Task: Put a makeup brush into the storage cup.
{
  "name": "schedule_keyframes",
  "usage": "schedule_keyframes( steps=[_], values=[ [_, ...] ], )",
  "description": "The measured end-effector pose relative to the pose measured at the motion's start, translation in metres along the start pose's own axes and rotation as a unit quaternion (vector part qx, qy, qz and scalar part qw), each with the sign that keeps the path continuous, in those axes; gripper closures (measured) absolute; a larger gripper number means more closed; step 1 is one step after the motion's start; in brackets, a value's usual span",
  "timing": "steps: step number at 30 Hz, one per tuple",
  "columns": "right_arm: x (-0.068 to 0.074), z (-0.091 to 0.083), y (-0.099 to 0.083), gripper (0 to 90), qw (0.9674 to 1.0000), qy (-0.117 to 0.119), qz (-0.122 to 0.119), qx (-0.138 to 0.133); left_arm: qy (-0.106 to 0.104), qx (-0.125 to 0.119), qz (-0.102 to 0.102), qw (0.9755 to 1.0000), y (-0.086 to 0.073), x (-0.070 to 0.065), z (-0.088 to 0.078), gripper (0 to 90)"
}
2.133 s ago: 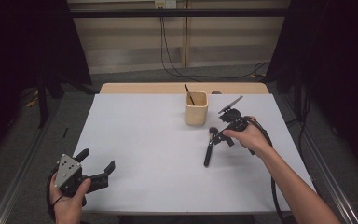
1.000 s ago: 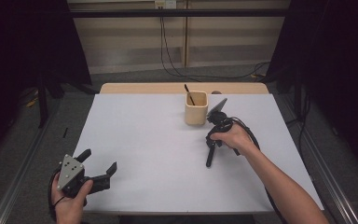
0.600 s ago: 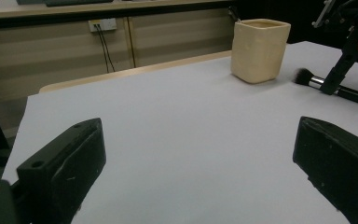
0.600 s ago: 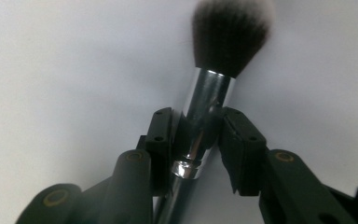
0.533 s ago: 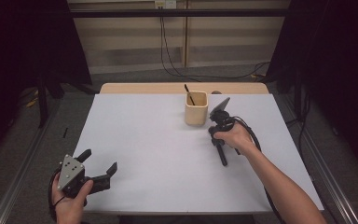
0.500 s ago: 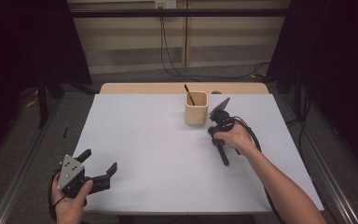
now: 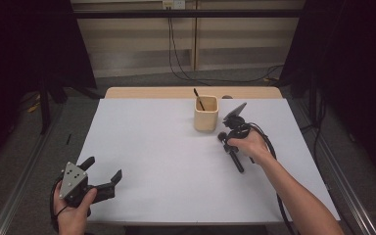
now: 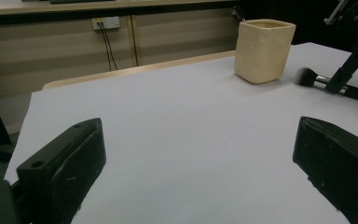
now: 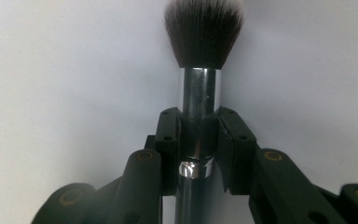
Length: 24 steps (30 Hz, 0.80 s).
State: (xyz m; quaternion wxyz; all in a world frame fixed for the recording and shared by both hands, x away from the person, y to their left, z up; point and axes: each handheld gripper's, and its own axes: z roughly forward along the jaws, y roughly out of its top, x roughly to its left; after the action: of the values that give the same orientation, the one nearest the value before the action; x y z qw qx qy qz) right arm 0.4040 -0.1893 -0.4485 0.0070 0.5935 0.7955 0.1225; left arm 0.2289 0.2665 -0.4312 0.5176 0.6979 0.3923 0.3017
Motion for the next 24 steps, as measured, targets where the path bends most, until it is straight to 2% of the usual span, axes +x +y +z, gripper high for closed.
schedule_keyframes(
  steps=[5,13,21,24],
  values=[
    [-0.001,-0.008,-0.002,72.1,0.9998,0.01,-0.001,-0.015,0.0,0.001,0.001,1.0,0.0,0.0,0.0,2.6],
    [-0.005,-0.021,-0.009,72.0,0.9982,0.023,-0.003,-0.056,0.002,0.001,0.0,1.0,0.0,0.001,0.0,2.5],
    [-0.01,-0.026,-0.018,72.0,0.9942,0.035,-0.009,-0.101,0.002,0.001,0.001,1.0,0.0,0.0,0.0,2.5],
    [-0.012,-0.028,-0.022,72.0,0.9912,0.042,-0.017,-0.124,0.003,-0.002,-0.001,1.0,0.0,0.0,0.0,2.6]
  ],
)
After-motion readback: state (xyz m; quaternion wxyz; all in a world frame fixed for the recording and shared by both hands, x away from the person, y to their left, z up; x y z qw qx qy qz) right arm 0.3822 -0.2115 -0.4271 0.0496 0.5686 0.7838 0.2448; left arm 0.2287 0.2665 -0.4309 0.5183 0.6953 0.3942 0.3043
